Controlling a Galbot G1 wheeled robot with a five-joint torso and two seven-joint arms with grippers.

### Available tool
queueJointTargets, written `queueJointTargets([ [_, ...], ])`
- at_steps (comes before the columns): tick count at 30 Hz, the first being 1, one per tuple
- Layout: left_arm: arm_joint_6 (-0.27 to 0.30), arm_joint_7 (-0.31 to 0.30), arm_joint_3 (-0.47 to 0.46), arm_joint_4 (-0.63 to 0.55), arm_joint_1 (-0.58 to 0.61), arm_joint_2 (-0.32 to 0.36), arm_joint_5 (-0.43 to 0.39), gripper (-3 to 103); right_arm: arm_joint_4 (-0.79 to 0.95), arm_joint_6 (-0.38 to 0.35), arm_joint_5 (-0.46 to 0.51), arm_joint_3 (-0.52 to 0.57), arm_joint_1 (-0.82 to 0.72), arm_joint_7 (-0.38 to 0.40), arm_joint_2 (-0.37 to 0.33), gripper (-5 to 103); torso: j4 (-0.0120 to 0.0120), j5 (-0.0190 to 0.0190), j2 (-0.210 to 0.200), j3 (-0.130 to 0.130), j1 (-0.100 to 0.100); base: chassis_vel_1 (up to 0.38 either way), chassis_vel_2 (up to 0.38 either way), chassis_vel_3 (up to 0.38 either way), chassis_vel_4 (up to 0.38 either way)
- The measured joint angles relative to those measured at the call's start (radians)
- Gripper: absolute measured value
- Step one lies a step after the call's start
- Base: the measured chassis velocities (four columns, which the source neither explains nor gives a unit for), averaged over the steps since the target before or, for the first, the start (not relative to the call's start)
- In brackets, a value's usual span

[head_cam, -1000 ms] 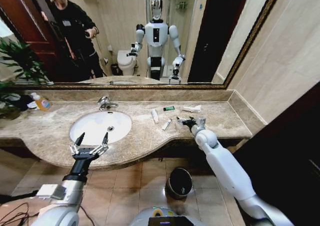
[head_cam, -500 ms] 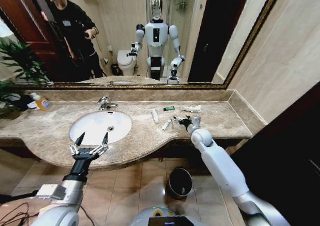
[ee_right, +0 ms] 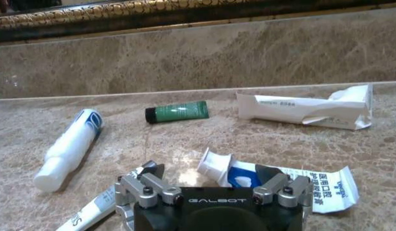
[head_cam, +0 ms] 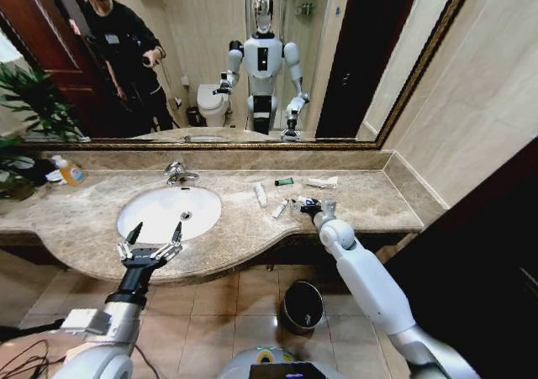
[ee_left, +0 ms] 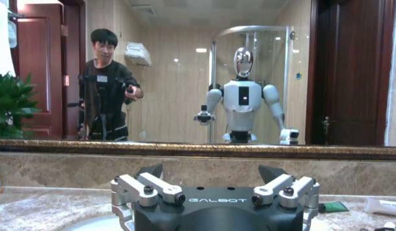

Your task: Pick up the trash from the sink and place it in the trash bin.

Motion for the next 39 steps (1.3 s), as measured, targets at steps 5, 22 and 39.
queueJointTargets([
  [5, 0.000, 0.000, 0.000, 0.000, 0.000, 0.000, 0.000, 100, -0.006, 0.001, 0.000, 0.000, 0.002, -0.001, 0.009, 82, 0.0000, 0.0000, 0.000, 0.000, 0.000, 0.000, 0.000, 0.000, 0.000],
  [22, 0.000, 0.000, 0.000, 0.000, 0.000, 0.000, 0.000, 100, -0.008, 0.006, 0.003, 0.003, 0.004, -0.005, -0.002, 22, 0.0000, -0.0001, 0.000, 0.000, 0.000, 0.000, 0.000, 0.000, 0.000],
  [39, 0.000, 0.000, 0.000, 0.000, 0.000, 0.000, 0.000, 100, 0.306, 0.001, 0.098, 0.076, -0.135, -0.023, -0.116, 21, 0.0001, 0.0000, 0.000, 0.000, 0.000, 0.000, 0.000, 0.000, 0.000],
])
